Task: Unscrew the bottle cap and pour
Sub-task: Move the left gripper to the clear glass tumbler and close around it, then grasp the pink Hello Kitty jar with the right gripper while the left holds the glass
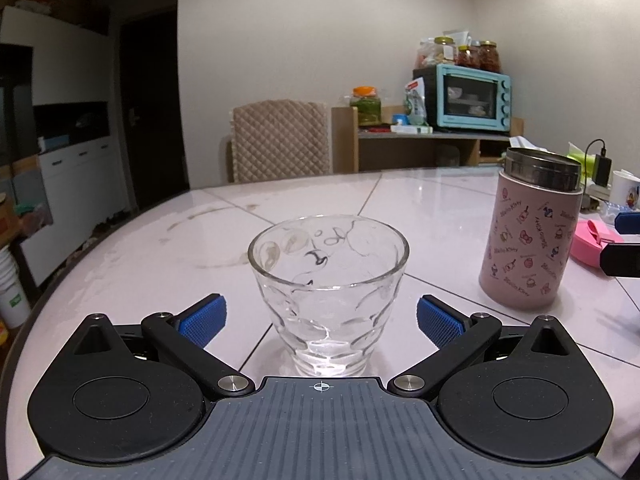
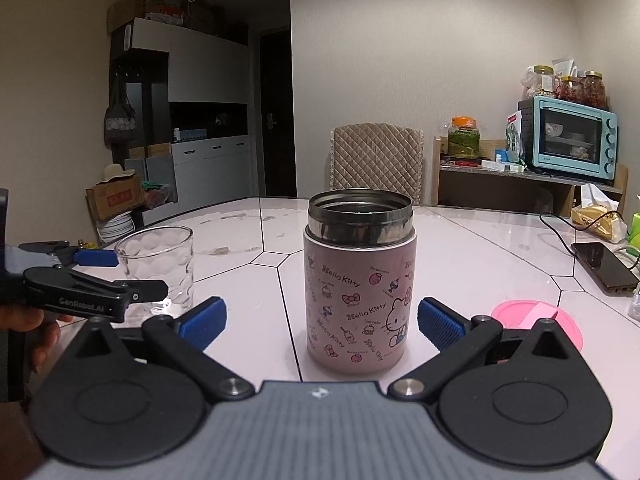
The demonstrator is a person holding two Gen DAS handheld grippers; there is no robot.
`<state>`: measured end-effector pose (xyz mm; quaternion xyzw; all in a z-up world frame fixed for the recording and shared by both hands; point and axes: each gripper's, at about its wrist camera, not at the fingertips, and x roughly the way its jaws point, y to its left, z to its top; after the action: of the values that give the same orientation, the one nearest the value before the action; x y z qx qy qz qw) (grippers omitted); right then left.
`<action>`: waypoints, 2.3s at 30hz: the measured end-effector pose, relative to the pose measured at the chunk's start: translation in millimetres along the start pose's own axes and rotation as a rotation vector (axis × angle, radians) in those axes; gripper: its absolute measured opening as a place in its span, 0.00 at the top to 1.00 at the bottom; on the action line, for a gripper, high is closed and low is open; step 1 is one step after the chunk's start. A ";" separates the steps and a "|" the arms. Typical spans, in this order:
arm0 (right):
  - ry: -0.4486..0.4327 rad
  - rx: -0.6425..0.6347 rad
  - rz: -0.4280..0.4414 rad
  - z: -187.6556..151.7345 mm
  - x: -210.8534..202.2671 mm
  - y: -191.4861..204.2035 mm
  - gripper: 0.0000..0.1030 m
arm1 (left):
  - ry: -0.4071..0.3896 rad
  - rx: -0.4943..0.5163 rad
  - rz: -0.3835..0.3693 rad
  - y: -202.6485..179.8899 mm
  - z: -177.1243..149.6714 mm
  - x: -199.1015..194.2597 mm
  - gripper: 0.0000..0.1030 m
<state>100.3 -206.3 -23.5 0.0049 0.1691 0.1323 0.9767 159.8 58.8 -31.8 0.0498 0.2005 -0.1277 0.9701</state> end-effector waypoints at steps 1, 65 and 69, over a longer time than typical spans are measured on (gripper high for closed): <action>0.001 -0.001 -0.002 -0.4 0.7 0.1 0.00 | -0.001 0.002 -0.005 0.7 0.1 1.0 0.00; 0.017 -0.006 -0.006 0.2 40.2 -5.8 0.00 | -0.046 0.058 -0.257 29.3 8.8 34.5 0.16; 0.023 -0.008 -0.003 1.0 43.7 -5.3 0.00 | -0.048 0.062 -0.274 32.4 9.1 35.7 0.16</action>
<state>141.7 -200.0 -37.2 -0.0008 0.1796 0.1317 0.9749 203.5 80.5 -36.4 0.0489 0.1781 -0.2664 0.9460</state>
